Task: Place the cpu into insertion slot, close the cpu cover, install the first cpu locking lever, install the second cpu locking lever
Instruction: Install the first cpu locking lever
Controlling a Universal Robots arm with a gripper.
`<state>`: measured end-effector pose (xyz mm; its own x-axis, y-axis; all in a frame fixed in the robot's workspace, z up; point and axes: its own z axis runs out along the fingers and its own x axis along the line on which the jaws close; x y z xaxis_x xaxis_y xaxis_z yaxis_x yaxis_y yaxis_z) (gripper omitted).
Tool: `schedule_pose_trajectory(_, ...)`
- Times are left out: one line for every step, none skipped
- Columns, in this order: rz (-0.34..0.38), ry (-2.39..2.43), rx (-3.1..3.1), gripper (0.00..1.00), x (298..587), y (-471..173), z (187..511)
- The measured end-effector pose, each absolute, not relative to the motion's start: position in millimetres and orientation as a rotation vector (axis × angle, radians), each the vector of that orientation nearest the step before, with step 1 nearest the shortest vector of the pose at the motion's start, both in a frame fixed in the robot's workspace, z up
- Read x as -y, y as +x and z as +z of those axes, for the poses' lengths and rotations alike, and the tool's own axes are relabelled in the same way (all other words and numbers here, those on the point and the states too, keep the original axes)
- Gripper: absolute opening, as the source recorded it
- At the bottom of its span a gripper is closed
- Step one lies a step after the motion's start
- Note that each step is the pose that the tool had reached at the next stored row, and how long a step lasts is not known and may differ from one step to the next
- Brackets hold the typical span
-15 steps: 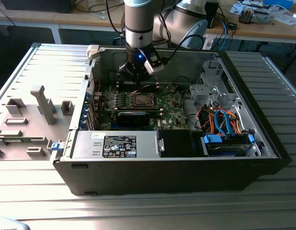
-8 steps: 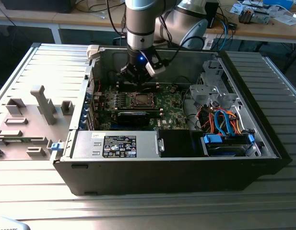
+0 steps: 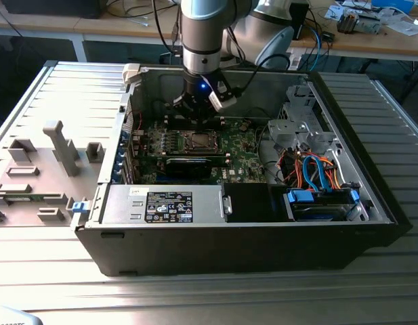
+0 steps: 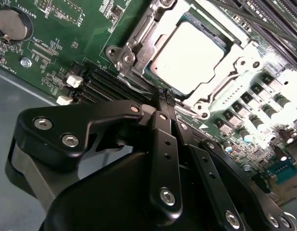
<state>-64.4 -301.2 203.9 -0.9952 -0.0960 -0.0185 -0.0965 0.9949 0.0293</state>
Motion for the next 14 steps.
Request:
schedule_pose_trajectory(0.047, -0.151, -3.121, 0.11, 301.2, -63.8, 203.4)
schedule_pose_trajectory(0.047, -0.151, -3.121, 0.11, 301.2, -63.4, 203.0)
schedule_pose_trajectory(0.047, -0.151, -3.121, 0.11, 301.3, -62.6, 202.2)
schedule_pose_trajectory(0.047, -0.15, -3.121, 0.11, 301.2, -61.6, 201.3)
schedule_pose_trajectory(0.048, -0.151, -3.12, 0.11, 301.1, -60.8, 200.7)
schedule_pose_trajectory(0.048, -0.151, -3.12, 0.11, 301.1, -60.2, 200.4)
schedule_pose_trajectory(0.048, -0.151, -3.121, 0.11, 301.1, -59.6, 200.4)
schedule_pose_trajectory(0.047, -0.15, -3.121, 0.11, 301.2, -58.9, 200.3)
schedule_pose_trajectory(0.047, -0.151, -3.121, 0.11, 301.2, -58.1, 200.3)
schedule_pose_trajectory(0.047, -0.152, -3.121, 0.11, 301.1, -57.3, 200.3)
schedule_pose_trajectory(0.047, -0.154, -3.12, 0.11, 300.8, -56.6, 200.3)
schedule_pose_trajectory(0.047, -0.155, -3.12, 0.11, 300.3, -56.6, 200.9)
schedule_pose_trajectory(0.05, -0.158, -3.119, 0.11, 298.9, -56.4, 203.9)
schedule_pose_trajectory(0.048, -0.159, -3.12, 0.11, 298.9, -56.5, 209.7)
